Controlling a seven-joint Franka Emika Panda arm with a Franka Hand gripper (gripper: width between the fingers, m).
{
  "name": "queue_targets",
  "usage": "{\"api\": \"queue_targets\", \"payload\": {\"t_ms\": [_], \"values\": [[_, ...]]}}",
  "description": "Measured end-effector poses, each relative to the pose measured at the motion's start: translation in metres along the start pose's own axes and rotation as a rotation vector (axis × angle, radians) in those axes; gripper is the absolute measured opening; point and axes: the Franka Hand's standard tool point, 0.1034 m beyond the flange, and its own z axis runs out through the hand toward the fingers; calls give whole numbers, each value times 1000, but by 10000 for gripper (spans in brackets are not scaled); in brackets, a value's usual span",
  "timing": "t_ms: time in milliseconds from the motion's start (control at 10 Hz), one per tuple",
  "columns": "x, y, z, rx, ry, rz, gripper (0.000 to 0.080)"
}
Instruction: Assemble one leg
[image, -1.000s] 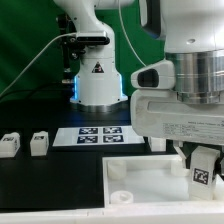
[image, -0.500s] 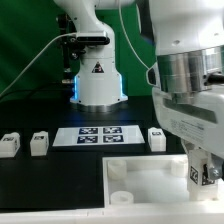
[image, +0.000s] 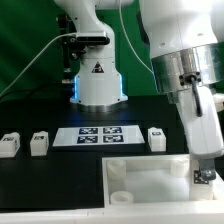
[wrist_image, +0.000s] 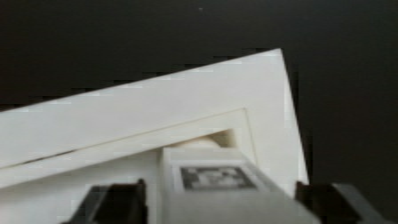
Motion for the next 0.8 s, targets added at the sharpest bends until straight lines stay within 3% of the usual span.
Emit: {"api": "queue_targets", "payload": {"t_ms": [100, 200, 300, 400, 500, 800], "values": [[-1, 1, 0, -1, 0, -20, 533], [-2, 3, 1, -13, -1, -145, 533], [-4, 8, 2, -48, -3, -305, 629], [-8, 10, 1, -101, 2, -506, 643], [-9, 7, -2, -117, 6, -678, 643], [-5, 5, -2, -116, -9, -983, 649]]}}
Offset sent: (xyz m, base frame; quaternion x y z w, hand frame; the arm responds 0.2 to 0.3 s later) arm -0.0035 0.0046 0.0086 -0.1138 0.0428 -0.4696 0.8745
